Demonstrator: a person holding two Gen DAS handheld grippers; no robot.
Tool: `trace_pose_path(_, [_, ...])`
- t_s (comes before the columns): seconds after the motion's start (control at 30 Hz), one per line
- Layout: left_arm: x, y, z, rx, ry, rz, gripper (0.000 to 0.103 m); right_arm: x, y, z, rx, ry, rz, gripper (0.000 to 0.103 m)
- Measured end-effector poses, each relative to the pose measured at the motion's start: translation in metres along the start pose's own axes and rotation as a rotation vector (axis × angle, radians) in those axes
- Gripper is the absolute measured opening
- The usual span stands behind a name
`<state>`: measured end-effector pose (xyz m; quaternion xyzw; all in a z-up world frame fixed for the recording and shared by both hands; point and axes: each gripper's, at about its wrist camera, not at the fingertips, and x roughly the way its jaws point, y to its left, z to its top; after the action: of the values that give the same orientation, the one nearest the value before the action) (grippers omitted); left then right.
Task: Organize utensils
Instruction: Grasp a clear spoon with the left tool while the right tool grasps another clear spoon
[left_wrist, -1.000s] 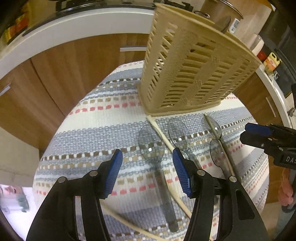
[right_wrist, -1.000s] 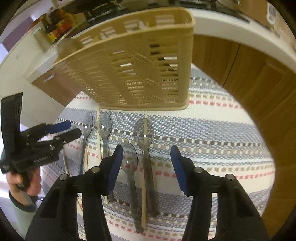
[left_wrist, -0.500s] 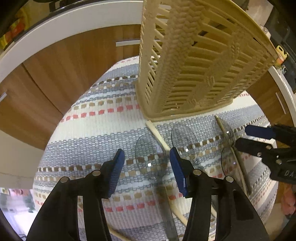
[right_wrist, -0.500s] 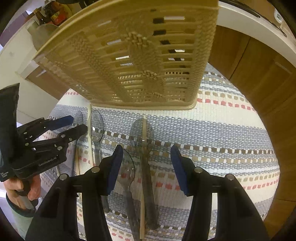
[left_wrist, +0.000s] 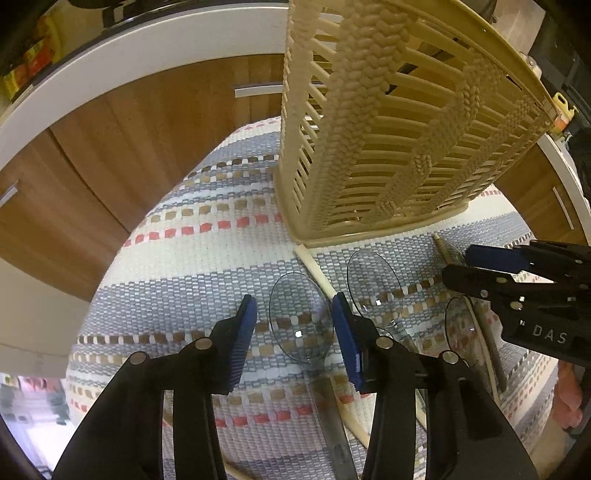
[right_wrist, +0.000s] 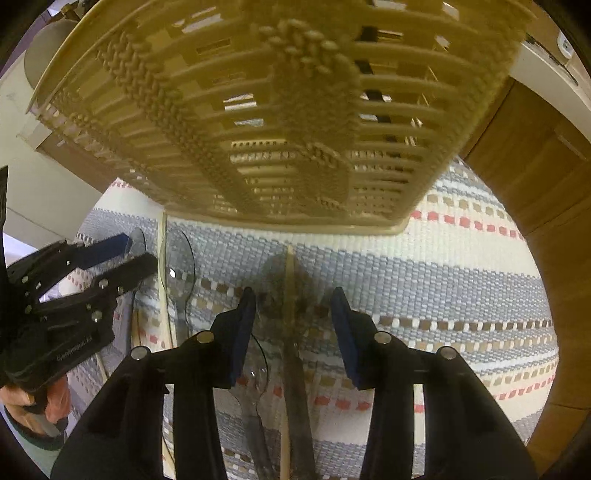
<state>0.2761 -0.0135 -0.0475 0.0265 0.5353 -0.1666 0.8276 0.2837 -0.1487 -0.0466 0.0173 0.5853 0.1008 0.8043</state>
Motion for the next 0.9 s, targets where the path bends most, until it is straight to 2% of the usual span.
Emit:
trace_pose_path(0.17, [-0.003, 0.004, -0.004, -0.007, -0.008, -0.004, 0.041, 0.008, 0.018, 0.004, -0.07, -0.001, -0.08, 0.039])
trace_pose_path(0.23, [-0.001, 0.002, -0.004, -0.009, -0.017, 0.008, 0.041, 0.01, 0.031, 0.0, -0.107, -0.009, -0.132, 0.03])
trace_pose_path(0.27, [-0.001, 0.0, -0.005, -0.014, -0.026, 0.023, 0.04, 0.011, 0.034, -0.001, -0.124, -0.017, -0.139, 0.03])
trace_pose_path(0.33, [-0.001, -0.003, -0.006, -0.03, -0.039, 0.045, 0.038, 0.012, 0.036, -0.002, -0.131, -0.026, -0.138, 0.03])
trace_pose_path(0.37, [-0.002, -0.004, -0.006, -0.04, -0.041, 0.041, 0.031, 0.012, 0.036, -0.002, -0.13, -0.027, -0.134, 0.03])
trace_pose_path(0.6, [-0.003, 0.002, -0.007, -0.088, -0.046, 0.017, 0.03, -0.009, 0.026, -0.015, -0.096, -0.088, -0.061, 0.03])
trace_pose_path(0.73, [-0.015, 0.013, -0.014, -0.132, -0.068, -0.056, 0.03, -0.02, 0.01, -0.021, -0.065, -0.103, -0.045, 0.03])
trace_pose_path(0.9, [-0.033, 0.019, -0.022, -0.146, -0.089, -0.053, 0.03, -0.024, -0.014, -0.031, -0.01, -0.1, -0.044, 0.03])
